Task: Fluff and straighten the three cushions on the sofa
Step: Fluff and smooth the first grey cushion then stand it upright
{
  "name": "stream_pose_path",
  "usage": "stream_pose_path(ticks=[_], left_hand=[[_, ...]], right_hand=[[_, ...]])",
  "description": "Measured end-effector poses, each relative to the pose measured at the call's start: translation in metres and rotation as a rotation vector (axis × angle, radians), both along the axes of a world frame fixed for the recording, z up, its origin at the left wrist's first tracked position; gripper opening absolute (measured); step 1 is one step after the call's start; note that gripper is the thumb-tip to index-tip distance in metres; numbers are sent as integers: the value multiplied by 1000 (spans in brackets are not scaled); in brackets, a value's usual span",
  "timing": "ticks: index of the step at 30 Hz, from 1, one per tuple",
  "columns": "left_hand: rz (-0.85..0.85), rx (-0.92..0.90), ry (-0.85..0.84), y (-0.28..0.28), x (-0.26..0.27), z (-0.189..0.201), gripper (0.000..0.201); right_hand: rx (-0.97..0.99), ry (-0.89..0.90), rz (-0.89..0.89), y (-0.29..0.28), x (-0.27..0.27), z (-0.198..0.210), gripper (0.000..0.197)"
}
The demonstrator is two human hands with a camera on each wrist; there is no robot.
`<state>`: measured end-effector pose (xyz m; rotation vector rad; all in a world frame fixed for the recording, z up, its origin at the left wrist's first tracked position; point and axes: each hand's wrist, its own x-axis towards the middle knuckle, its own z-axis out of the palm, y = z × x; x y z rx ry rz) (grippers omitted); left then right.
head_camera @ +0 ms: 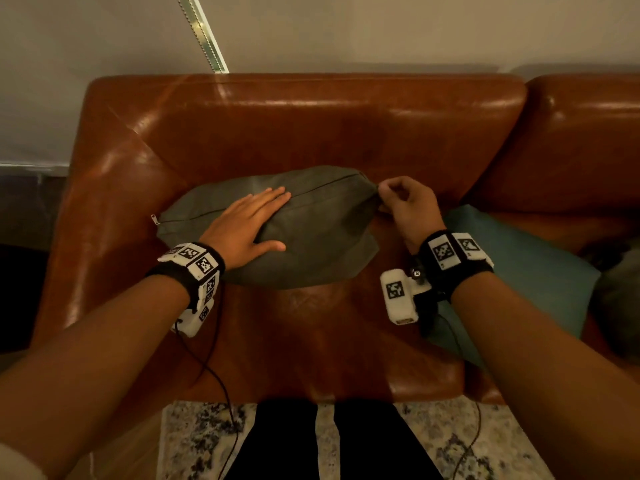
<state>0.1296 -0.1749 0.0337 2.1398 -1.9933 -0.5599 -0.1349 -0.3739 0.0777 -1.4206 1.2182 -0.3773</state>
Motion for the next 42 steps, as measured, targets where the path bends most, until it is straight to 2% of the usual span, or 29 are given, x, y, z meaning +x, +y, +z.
stream_pose_path(ticks=[2,4,6,9,11,14,17,19,25,27,29,32,35,37,42], left_hand=[[5,0,-5,-1,-2,2,96],[57,28,1,-4,-5,6,97],[122,9,-7,-9,-9,14,92],[165,-139,43,-33,-21,33,62],[151,-143,113,-60,-34,46,50],[72,-32,207,-101,-53,61,45],[22,197,217,-127,-62,70,41],[21,288,233,-136,-64,73,41],[97,282,364,-142,-67,67,14],[110,221,377,-139,-67,66,14],[140,188,420,-135,-66,66,16],[165,263,506,-130,-67,70,21],[109,311,445,-132,-70,76,24],[82,270,386,-134,-73,78,23],[172,55,331,-127,-78,75,17]], right_hand=[[95,-72,-124,5,4,-4,11],[122,-98,-123,9,6,-9,11],[107,-104,5,10,2,-9,15],[-3,-77,257,6,-7,-7,22],[0,-107,326,6,-9,-5,26],[27,-171,260,11,-9,-5,30],[-13,-146,130,12,-13,-7,24],[-20,-127,66,12,-16,-9,25],[-69,-127,119,19,-24,-13,26],[-114,-112,164,20,-29,-13,24],[-267,-66,206,17,-31,-14,25],[-503,-80,237,14,-30,-17,24],[-633,-54,245,15,-28,-22,28],[-621,-38,216,17,-28,-23,30],[-386,2,269,10,-27,-7,22]])
